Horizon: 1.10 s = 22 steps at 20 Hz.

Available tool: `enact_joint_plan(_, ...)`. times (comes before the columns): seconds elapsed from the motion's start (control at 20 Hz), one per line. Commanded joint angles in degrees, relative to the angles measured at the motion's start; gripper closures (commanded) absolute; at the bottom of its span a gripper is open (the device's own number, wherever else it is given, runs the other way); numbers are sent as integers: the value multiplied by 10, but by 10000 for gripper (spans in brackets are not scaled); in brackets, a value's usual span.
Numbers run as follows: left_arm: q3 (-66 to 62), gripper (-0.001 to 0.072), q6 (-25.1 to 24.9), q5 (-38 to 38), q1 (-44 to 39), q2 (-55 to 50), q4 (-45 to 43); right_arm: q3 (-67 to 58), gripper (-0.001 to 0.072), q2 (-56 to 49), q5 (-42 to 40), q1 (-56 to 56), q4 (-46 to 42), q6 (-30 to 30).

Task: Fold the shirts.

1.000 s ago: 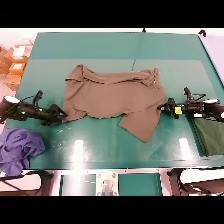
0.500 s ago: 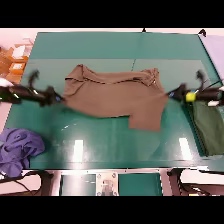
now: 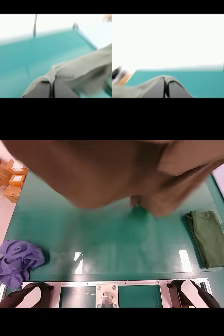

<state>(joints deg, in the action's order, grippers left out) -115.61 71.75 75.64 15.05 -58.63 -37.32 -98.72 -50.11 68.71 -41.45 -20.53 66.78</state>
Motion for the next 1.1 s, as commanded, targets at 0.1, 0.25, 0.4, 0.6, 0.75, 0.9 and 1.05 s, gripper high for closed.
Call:
enact_joint_plan(0.1, -64, 684, 18, -14, 0, 66, -70, -60, 691, 106, -78, -51, -42, 3)
enact_joint_plan(0.25, -10, 684, 19, 0, 0, 61, -94, -44, 690, 86, -75, -51, -39, 3)
enact_joint_plan(0.4, 88, 684, 11, -2, 0, 29, -89, 40, 690, 58, -73, -35, -20, -3)
enact_joint_plan(0.6, 198, 683, -46, -14, -23, -83, -24, 199, 690, -17, -102, 84, -30, -56)
enact_joint_plan(0.75, 222, 683, -78, -36, -65, -215, -27, 291, 690, -128, -186, 172, -42, -82)
enact_joint_plan(0.9, 222, 683, -90, -89, -91, -345, -27, 300, 690, -284, -231, 205, -38, -86)
enact_joint_plan(1.05, 219, 683, -92, -166, -95, -437, -27, 261, 690, -432, -228, 206, -15, -73)
